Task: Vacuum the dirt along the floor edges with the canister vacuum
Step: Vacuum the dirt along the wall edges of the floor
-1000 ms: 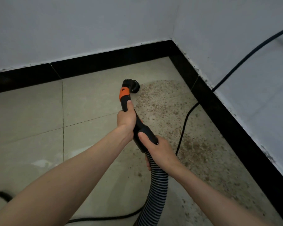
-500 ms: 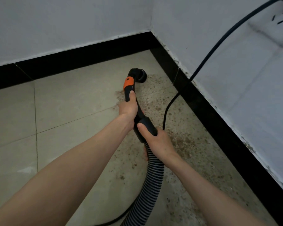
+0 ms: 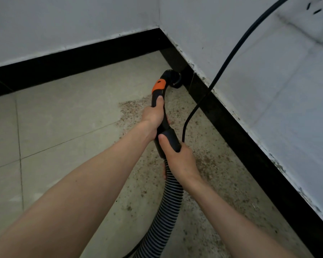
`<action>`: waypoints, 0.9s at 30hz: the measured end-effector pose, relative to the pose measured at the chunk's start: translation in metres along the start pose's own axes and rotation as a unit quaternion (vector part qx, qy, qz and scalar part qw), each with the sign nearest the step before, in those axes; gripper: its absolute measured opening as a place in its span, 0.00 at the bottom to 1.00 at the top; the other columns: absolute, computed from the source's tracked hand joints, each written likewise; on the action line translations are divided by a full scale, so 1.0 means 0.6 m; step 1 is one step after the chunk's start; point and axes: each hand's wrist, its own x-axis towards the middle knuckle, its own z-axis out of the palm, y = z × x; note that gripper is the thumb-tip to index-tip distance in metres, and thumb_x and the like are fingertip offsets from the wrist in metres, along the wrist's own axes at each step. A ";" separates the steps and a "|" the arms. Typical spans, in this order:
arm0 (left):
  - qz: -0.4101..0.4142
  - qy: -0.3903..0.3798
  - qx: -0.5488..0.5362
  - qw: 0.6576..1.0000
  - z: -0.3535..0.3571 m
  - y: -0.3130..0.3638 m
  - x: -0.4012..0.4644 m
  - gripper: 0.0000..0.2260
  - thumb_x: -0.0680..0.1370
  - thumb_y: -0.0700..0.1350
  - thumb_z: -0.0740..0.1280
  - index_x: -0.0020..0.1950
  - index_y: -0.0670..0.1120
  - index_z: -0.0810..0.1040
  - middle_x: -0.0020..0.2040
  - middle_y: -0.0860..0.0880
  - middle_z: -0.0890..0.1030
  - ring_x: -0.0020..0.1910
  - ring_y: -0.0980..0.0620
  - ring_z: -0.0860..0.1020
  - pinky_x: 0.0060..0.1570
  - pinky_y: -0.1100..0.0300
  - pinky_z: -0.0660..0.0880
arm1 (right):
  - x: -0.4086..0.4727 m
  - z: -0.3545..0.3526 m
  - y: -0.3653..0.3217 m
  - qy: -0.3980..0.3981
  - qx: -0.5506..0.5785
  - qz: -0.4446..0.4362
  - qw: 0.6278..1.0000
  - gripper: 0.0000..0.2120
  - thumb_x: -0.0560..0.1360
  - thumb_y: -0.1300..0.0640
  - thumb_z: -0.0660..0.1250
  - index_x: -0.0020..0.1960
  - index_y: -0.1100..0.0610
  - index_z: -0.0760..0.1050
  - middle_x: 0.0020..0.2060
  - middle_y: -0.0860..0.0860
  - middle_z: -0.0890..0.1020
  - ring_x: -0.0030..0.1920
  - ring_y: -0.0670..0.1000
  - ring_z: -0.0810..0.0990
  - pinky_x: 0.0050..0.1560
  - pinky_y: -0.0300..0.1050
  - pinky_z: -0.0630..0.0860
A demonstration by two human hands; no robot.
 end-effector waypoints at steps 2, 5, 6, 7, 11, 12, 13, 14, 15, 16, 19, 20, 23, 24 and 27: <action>0.001 -0.006 0.005 1.000 -0.002 0.002 0.000 0.18 0.81 0.56 0.59 0.42 0.42 0.72 0.31 0.45 0.75 0.25 0.50 0.75 0.25 0.63 0.72 | -0.002 0.002 -0.001 0.013 -0.010 -0.005 1.000 0.17 0.74 0.36 0.65 0.44 0.50 0.72 0.38 0.50 0.79 0.26 0.39 0.77 0.21 0.29 0.67; -0.008 -0.019 -0.003 1.000 -0.012 0.005 0.000 0.18 0.80 0.56 0.59 0.42 0.42 0.72 0.30 0.46 0.76 0.24 0.51 0.75 0.21 0.65 0.72 | -0.008 0.010 -0.003 0.028 -0.025 -0.006 0.999 0.19 0.74 0.35 0.65 0.45 0.52 0.71 0.38 0.50 0.78 0.24 0.32 0.74 0.17 0.29 0.63; -0.012 -0.025 -0.008 1.000 -0.015 0.005 -0.001 0.18 0.80 0.56 0.60 0.41 0.42 0.72 0.29 0.46 0.76 0.23 0.51 0.75 0.22 0.65 0.72 | -0.011 0.014 -0.003 0.031 -0.034 -0.006 0.999 0.20 0.74 0.35 0.65 0.46 0.53 0.71 0.38 0.50 0.78 0.24 0.32 0.74 0.17 0.29 0.62; -0.014 -0.031 -0.009 0.999 -0.018 0.005 -0.002 0.19 0.80 0.57 0.60 0.40 0.42 0.72 0.26 0.47 0.76 0.22 0.52 0.75 0.23 0.64 0.73 | -0.013 0.017 -0.004 0.035 -0.041 -0.009 0.999 0.21 0.74 0.34 0.65 0.47 0.54 0.71 0.38 0.50 0.78 0.24 0.32 0.74 0.17 0.29 0.62; -0.021 -0.047 -0.004 0.999 -0.031 0.012 -0.011 0.20 0.80 0.57 0.60 0.39 0.42 0.72 0.25 0.47 0.76 0.26 0.50 0.75 0.31 0.60 0.75 | -0.022 0.029 -0.013 0.024 -0.016 -0.013 1.000 0.24 0.73 0.34 0.65 0.46 0.56 0.73 0.33 0.52 0.79 0.20 0.42 0.75 0.20 0.35 0.68; -0.020 -0.047 -0.002 0.999 -0.035 0.017 -0.013 0.20 0.80 0.58 0.60 0.41 0.41 0.72 0.28 0.46 0.76 0.26 0.50 0.75 0.31 0.61 0.75 | -0.024 0.032 -0.018 0.018 -0.005 -0.010 1.000 0.25 0.73 0.34 0.65 0.46 0.57 0.74 0.32 0.53 0.79 0.21 0.46 0.76 0.22 0.38 0.71; -0.017 -0.043 0.002 0.999 -0.040 0.023 -0.016 0.19 0.80 0.58 0.60 0.42 0.41 0.72 0.30 0.46 0.76 0.27 0.50 0.75 0.29 0.61 0.75 | -0.026 0.035 -0.022 0.011 0.005 -0.008 1.000 0.25 0.72 0.33 0.65 0.46 0.57 0.74 0.31 0.54 0.79 0.22 0.48 0.77 0.23 0.40 0.73; -0.011 -0.033 0.005 0.999 -0.048 0.028 -0.020 0.19 0.80 0.58 0.60 0.43 0.41 0.73 0.31 0.46 0.76 0.27 0.50 0.75 0.29 0.61 0.74 | -0.028 0.038 -0.028 0.002 0.011 -0.007 1.000 0.25 0.72 0.33 0.65 0.46 0.57 0.74 0.30 0.54 0.79 0.23 0.49 0.78 0.25 0.42 0.75; -0.004 -0.019 0.005 1.000 -0.058 0.032 -0.024 0.19 0.80 0.58 0.59 0.43 0.42 0.73 0.32 0.46 0.76 0.28 0.50 0.75 0.30 0.60 0.74 | -0.031 0.042 -0.034 -0.010 0.015 -0.008 1.000 0.25 0.72 0.33 0.65 0.46 0.57 0.74 0.30 0.54 0.79 0.24 0.50 0.78 0.25 0.43 0.76; 0.003 -0.005 0.001 1.000 -0.070 0.035 -0.027 0.19 0.80 0.58 0.59 0.43 0.42 0.73 0.32 0.46 0.76 0.28 0.50 0.75 0.31 0.60 0.74 | -0.035 0.046 -0.041 -0.026 0.017 -0.011 0.999 0.25 0.73 0.33 0.65 0.46 0.57 0.73 0.29 0.54 0.79 0.24 0.50 0.78 0.25 0.43 0.76; 0.009 0.035 -0.024 0.999 -0.120 0.037 -0.045 0.18 0.80 0.58 0.59 0.45 0.42 0.72 0.34 0.46 0.76 0.31 0.49 0.76 0.33 0.59 0.74 | -0.056 0.065 -0.054 -0.080 0.011 -0.020 0.997 0.26 0.74 0.34 0.65 0.47 0.59 0.73 0.27 0.53 0.79 0.23 0.51 0.78 0.25 0.43 0.76; 0.005 0.047 -0.033 0.998 -0.138 0.035 -0.054 0.18 0.80 0.58 0.59 0.45 0.43 0.72 0.35 0.46 0.76 0.32 0.49 0.76 0.36 0.58 0.75 | -0.067 0.073 -0.055 -0.096 0.011 -0.021 0.995 0.25 0.74 0.34 0.65 0.47 0.59 0.72 0.26 0.53 0.79 0.23 0.51 0.78 0.24 0.43 0.75; -0.019 0.077 -0.056 0.995 -0.191 0.023 -0.087 0.18 0.79 0.58 0.59 0.44 0.43 0.71 0.35 0.45 0.76 0.32 0.47 0.76 0.37 0.56 0.75 | -0.104 0.099 -0.049 -0.146 0.008 -0.026 0.989 0.24 0.74 0.36 0.66 0.46 0.59 0.72 0.22 0.49 0.77 0.21 0.49 0.77 0.22 0.41 0.73; -0.028 0.087 -0.064 0.994 -0.208 0.016 -0.099 0.19 0.79 0.58 0.59 0.44 0.43 0.71 0.34 0.45 0.76 0.31 0.48 0.76 0.36 0.57 0.74 | -0.116 0.107 -0.046 -0.160 0.004 -0.026 0.987 0.25 0.74 0.35 0.66 0.46 0.59 0.72 0.22 0.49 0.77 0.21 0.49 0.76 0.22 0.40 0.73; -0.053 0.121 -0.102 0.986 -0.244 -0.011 -0.126 0.20 0.79 0.58 0.60 0.48 0.40 0.72 0.33 0.45 0.75 0.28 0.49 0.75 0.30 0.58 0.72 | -0.144 0.125 -0.035 -0.192 -0.024 -0.022 0.981 0.25 0.73 0.34 0.66 0.44 0.57 0.73 0.22 0.49 0.78 0.21 0.48 0.77 0.22 0.40 0.73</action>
